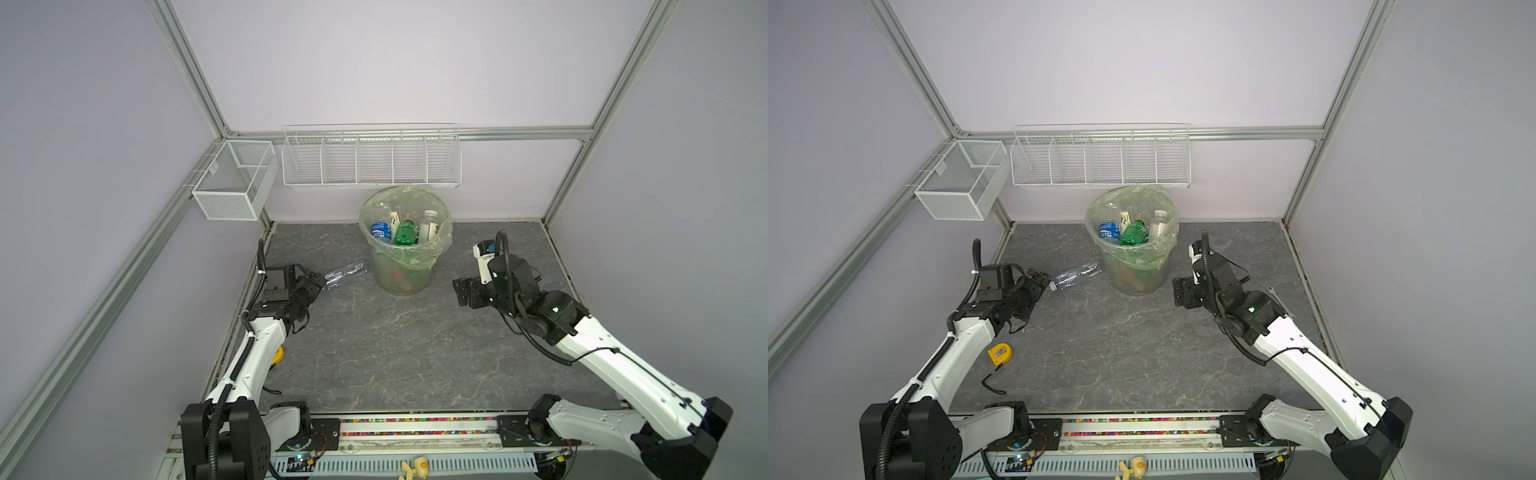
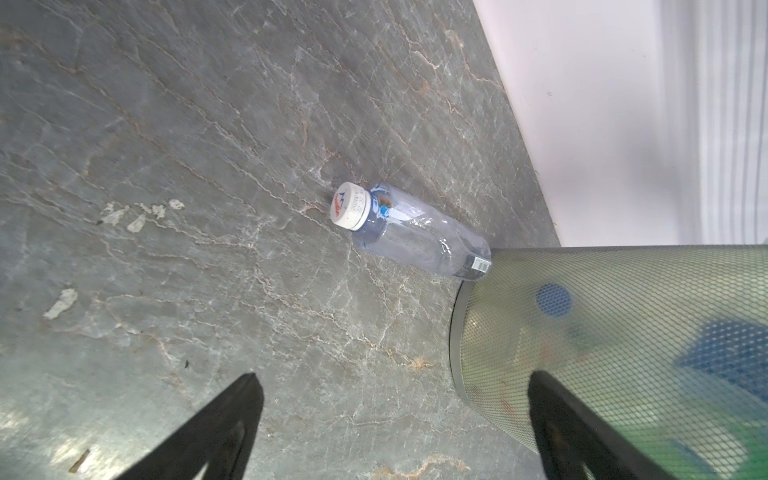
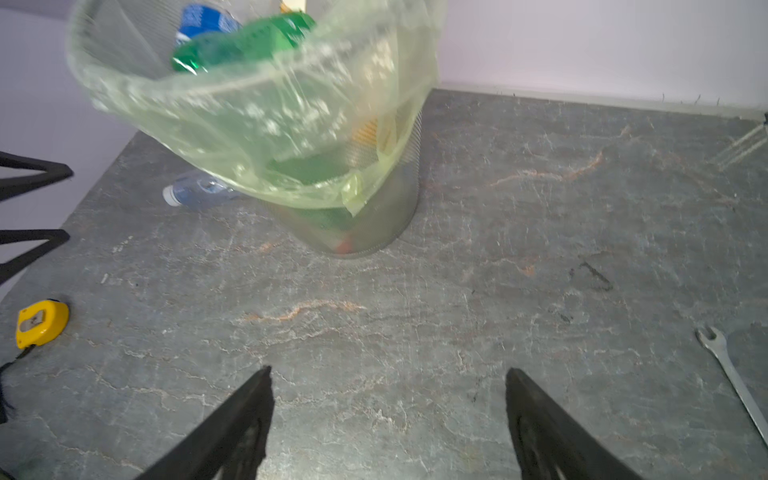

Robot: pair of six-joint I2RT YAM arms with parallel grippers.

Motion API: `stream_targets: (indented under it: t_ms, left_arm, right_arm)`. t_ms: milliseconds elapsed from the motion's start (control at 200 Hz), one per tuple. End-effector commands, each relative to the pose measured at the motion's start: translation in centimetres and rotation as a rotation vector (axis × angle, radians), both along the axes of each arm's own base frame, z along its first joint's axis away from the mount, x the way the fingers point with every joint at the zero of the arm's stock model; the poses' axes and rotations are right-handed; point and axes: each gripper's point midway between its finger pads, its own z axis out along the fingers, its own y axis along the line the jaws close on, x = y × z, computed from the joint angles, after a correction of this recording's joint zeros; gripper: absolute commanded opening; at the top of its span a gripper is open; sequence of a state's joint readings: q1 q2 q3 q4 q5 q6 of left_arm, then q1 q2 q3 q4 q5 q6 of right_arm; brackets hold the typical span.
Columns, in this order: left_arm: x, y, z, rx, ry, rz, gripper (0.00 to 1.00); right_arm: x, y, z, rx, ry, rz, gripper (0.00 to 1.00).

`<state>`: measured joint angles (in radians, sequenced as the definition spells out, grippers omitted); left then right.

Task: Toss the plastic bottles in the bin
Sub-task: 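Draw the right gripper back while the left gripper lowers onto the clear water bottle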

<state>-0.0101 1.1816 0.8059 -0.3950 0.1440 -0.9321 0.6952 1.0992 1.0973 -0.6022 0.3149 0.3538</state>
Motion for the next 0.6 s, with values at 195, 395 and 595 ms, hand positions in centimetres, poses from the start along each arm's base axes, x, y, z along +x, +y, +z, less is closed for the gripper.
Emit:
stream_targets:
  t_ms: [195,395,595]
  left_arm:
    - [0.1,1.1,-1.0,-0.050,0.093,0.133,0.99]
    - [0.8,1.0,-1.3,-0.074,0.139,0.200,0.99]
    - [2.0,-0.2,-0.5,-0.052,0.139,0.230,0.99]
  right_arm:
    - [-1.2,-2.0,-4.0,-0.017,0.062,-0.080,0.89]
    - [-1.9,-2.7,-5.6,-0.014,0.087,-0.103,0.89]
    - [-1.9,-2.4,-6.2,0.004,0.103,-0.109,0.89]
